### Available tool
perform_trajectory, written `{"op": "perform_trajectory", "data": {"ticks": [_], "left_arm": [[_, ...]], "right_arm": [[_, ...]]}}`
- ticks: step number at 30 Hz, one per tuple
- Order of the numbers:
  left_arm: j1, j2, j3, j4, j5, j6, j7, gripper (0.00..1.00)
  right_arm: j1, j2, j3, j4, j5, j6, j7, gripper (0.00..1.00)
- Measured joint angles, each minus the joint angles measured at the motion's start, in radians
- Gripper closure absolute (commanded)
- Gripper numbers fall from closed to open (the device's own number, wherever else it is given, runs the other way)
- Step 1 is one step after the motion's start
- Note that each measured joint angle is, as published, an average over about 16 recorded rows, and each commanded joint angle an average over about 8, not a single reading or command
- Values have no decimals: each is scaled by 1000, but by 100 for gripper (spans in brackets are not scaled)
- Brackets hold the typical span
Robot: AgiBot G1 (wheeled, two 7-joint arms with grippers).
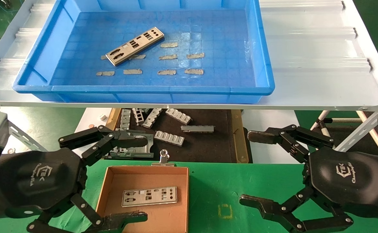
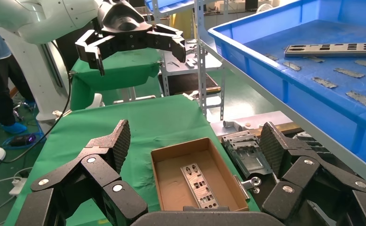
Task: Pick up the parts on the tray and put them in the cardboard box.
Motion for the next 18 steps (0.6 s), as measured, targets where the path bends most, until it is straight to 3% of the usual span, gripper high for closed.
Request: {"op": "perform_trajectory", "data": {"ticks": [18], "left_arm": [[-6, 6, 12, 14, 7, -5, 8, 0]], "right_arm": [[0, 0, 0, 0, 0, 0, 0, 0]]}}
